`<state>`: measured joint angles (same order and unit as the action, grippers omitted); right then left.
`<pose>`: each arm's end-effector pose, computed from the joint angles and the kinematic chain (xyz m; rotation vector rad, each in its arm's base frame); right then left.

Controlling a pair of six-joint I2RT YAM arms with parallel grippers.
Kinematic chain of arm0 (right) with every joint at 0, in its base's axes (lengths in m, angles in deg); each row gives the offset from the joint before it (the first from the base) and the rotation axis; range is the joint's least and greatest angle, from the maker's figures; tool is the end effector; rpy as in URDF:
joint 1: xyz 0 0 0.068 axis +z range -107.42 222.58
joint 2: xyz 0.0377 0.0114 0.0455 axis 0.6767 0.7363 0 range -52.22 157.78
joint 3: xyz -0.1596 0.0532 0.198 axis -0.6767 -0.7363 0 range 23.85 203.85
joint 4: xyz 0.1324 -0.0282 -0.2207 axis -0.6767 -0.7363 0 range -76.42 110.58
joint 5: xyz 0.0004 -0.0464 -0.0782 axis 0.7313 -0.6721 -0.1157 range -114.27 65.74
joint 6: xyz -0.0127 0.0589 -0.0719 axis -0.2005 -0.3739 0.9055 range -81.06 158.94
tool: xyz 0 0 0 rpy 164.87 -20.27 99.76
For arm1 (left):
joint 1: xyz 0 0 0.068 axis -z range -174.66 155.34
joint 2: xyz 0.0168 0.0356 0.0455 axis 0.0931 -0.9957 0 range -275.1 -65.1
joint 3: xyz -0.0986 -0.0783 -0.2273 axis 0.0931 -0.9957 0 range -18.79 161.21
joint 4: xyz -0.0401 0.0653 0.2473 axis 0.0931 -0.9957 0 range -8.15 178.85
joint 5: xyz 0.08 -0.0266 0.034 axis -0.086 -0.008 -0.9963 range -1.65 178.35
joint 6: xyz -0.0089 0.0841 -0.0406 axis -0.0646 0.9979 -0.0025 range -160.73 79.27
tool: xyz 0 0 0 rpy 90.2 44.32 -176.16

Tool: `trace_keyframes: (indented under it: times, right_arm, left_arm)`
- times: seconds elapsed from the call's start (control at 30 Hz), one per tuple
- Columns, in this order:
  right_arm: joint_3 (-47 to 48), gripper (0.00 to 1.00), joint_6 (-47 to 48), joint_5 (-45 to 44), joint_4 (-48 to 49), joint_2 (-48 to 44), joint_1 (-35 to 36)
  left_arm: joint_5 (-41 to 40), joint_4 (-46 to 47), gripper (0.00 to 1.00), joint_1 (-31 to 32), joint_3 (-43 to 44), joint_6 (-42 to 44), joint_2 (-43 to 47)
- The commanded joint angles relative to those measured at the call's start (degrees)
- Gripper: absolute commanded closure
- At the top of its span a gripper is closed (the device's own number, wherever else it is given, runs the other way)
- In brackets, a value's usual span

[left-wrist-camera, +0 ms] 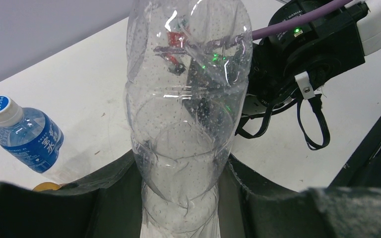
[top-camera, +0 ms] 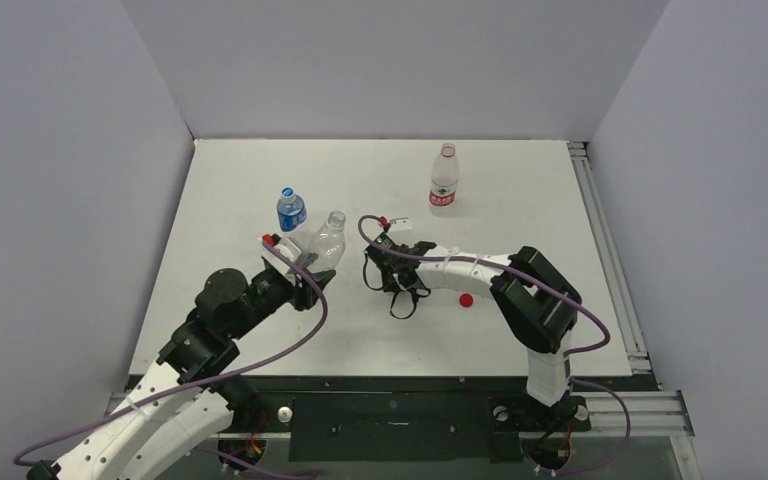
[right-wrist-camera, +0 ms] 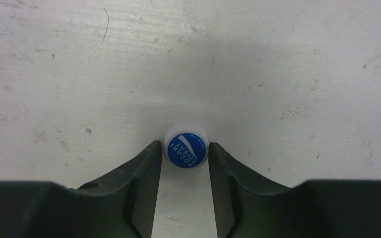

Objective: Screw on the bottle caps
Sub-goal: Screw the bottle cap onto the plastic bottle.

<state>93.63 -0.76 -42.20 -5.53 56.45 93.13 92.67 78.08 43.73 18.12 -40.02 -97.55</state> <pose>0.2690 0.2859 0.1054 -0.1559 2.6107 0.1198 0.1549 -0.1310 0.3092 0.6267 1.5924 -0.5556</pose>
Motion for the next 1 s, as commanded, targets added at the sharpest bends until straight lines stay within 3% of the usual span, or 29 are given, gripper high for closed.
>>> trace_keyframes:
  times: [0.0, 0.07, 0.17, 0.3, 0.67, 0.97]
  right_arm:
    - [2.21, 0.66, 1.05, 0.48, 2.01, 0.72, -0.3]
    - [2.17, 0.71, 1.08, 0.5, 1.71, 0.59, -0.23]
    - [1.29, 0.89, 1.21, 0.45, 1.06, -1.19, -0.32]
    - [-0.46, 1.0, 2.34, 1.22, -1.28, -7.69, -2.26]
    - [-7.87, 1.0, 8.19, 36.67, -3.02, -41.4, -16.09]
    - [-7.93, 1.0, 0.84, 59.13, 4.34, -54.05, -20.19]
  left_arm:
    - [0.22, 0.81, 0.65, -0.34, 2.59, 0.62, -0.41]
    - [0.53, 0.62, 0.65, -0.34, 2.82, 0.8, -0.64]
    - [0.83, 0.29, 0.65, -0.34, 3.06, 1.45, -1.11]
    - [4.87, 0.48, 0.65, -0.34, 3.05, 3.16, -1.89]
    - [21.79, 4.73, 0.66, -0.09, 3.1, 7.46, -4.51]
    - [27.52, 1.43, 0.74, 1.42, 5.83, 6.72, -10.61]
